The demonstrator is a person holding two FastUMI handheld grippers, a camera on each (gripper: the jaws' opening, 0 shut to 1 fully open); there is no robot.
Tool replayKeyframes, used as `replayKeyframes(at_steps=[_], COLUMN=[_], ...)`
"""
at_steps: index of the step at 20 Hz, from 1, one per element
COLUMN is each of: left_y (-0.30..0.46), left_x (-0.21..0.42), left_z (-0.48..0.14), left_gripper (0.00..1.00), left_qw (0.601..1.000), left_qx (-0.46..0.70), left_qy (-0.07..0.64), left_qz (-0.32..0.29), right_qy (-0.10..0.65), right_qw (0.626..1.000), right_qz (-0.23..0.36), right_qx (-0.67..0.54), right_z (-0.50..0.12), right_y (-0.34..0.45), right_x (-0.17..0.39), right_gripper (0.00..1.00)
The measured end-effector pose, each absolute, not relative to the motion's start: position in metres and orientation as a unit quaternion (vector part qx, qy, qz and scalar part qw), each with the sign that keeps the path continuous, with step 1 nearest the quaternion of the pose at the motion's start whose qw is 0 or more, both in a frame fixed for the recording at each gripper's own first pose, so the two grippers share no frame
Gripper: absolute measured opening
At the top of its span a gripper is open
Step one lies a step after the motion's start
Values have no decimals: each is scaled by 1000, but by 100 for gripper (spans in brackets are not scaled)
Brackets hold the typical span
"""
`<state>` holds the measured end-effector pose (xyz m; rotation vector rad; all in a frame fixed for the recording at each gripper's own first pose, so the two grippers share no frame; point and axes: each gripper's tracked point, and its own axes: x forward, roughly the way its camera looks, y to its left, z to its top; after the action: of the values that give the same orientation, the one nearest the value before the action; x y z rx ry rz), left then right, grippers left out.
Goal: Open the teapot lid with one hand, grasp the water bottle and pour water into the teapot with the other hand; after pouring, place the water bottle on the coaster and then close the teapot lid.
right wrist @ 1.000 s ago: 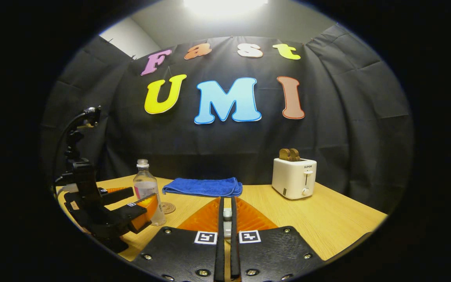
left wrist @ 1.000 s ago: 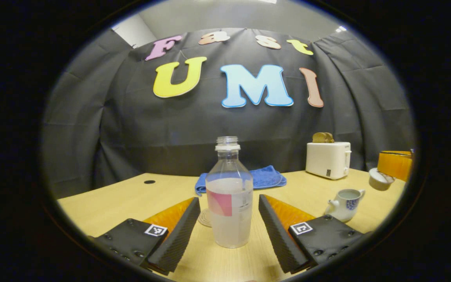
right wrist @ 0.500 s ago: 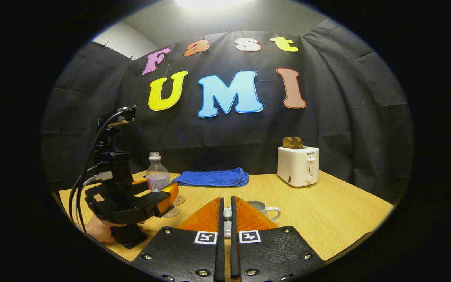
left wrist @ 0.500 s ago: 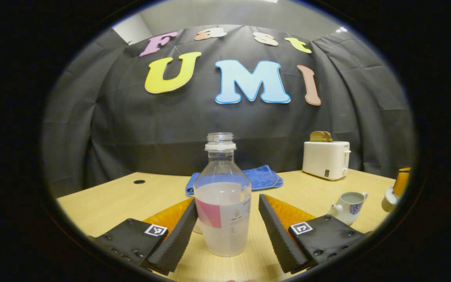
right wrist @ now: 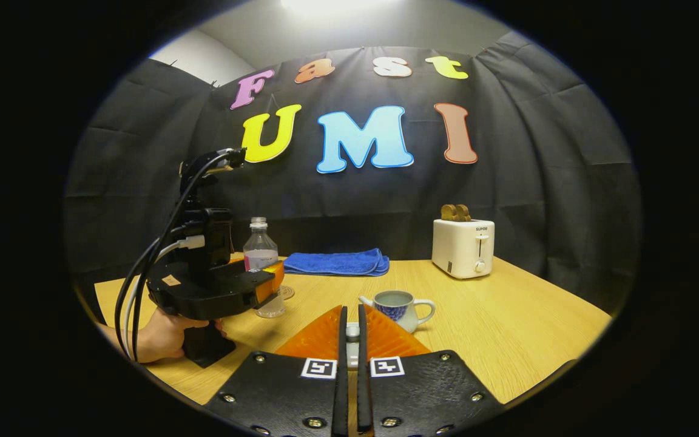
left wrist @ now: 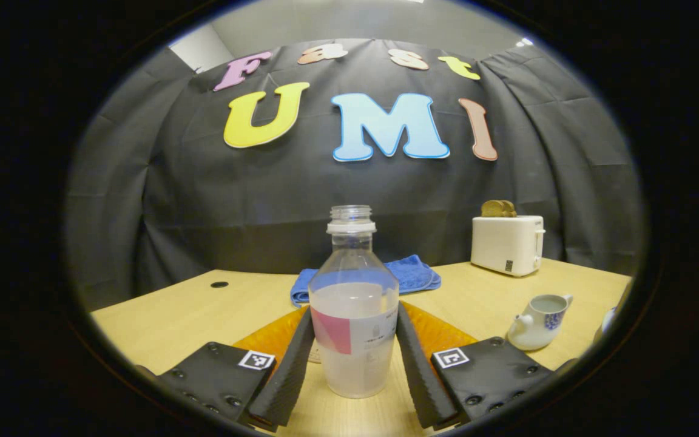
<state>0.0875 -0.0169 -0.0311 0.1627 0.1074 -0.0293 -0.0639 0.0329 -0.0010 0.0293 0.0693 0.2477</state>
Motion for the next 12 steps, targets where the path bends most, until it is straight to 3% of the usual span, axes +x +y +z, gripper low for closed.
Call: replayKeyframes(at_steps=[3, 12], left_y=[-37, -87], left_x=[88, 89], left_z=[-30, -22], left_gripper=[85, 85], left_qw=[987, 906], left_qx=[143, 412], left_qy=[63, 40], left_qz=[-42, -85], right_qy=[53, 67], right_qw=[991, 994], right_qz=[122, 81], right_qx=[15, 29], right_z=[-14, -20], right_y=[27, -5], right_x=[-73, -92], right_gripper=[6, 6])
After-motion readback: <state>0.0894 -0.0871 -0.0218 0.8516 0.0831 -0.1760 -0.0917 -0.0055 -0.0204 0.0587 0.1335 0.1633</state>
